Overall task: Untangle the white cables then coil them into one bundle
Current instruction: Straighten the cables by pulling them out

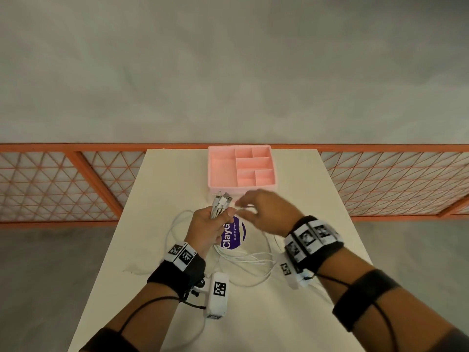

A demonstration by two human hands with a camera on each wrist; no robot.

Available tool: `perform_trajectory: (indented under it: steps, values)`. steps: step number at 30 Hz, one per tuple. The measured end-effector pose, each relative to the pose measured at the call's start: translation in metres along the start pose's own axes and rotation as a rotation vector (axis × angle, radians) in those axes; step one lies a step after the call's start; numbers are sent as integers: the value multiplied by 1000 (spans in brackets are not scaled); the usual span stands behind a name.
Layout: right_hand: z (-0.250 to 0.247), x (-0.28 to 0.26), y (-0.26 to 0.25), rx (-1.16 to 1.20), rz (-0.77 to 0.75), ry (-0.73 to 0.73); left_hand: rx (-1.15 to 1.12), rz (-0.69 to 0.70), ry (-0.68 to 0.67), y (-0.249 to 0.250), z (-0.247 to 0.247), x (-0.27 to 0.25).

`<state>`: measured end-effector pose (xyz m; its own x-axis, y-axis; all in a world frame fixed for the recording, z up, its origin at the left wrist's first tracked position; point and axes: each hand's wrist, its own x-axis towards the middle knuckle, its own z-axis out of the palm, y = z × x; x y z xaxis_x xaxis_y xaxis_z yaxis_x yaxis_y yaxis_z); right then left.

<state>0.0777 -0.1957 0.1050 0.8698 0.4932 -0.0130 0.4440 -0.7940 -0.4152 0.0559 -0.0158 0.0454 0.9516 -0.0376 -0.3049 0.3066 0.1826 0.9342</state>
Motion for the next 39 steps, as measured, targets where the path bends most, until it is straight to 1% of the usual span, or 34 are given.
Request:
perform_trajectory:
  steps: [1, 2, 4, 7, 11, 13, 18, 20, 22, 23, 25, 26, 27, 29, 30, 32, 34, 37, 39]
  values:
    - [9, 3, -7, 21, 8, -50, -21, -5, 8, -1, -2, 0]
    - [14, 6, -10, 66, 30, -66, -33, -10, 19, -2, -5, 0]
    - [14, 10, -11, 142, 58, -44, -40, -25, 36, -5, -13, -1]
    - [-3, 13, -5, 271, 109, 33, -83, -62, 51, -9, -23, -4]
    - [-34, 13, 7, 396, 237, 189, -128, -95, 34, -15, -25, -8]
    - [-47, 11, 13, 457, 274, 278, -125, -104, 29, -17, -25, -8]
    - [-73, 3, 38, 586, 392, 646, -80, -106, 40, -18, -24, -8]
    - [-80, -2, 50, 595, 429, 726, -78, -105, 45, -18, -25, -10]
    - [-81, -7, 56, 534, 448, 718, -78, -100, 51, -18, -24, -11]
    - [-78, -9, 59, 470, 458, 673, -74, -95, 53, -17, -23, -10]
    - [-66, -10, 59, 257, 464, 534, -65, -78, 46, -15, -20, -10]
    - [-58, -11, 55, 157, 421, 475, -58, -68, 37, -14, -19, -10]
    - [-47, -11, 48, 78, 338, 437, -44, -59, 26, -13, -18, -10]
    - [-24, -12, 29, -95, 121, 397, -10, -45, -2, -11, -16, -12]
    - [-11, -12, 18, -177, 53, 375, 5, -42, -13, -10, -15, -12]
    - [10, -12, -1, -231, 8, 359, 19, -50, -10, -9, -13, -13]
    - [24, -12, -14, -210, 2, 385, 11, -65, 15, -10, -14, -12]
    - [30, -10, -21, -225, -46, 442, 12, -83, 65, -11, -15, -10]
    - [31, -7, -20, -295, -109, 396, 7, -81, 74, -10, -15, -10]
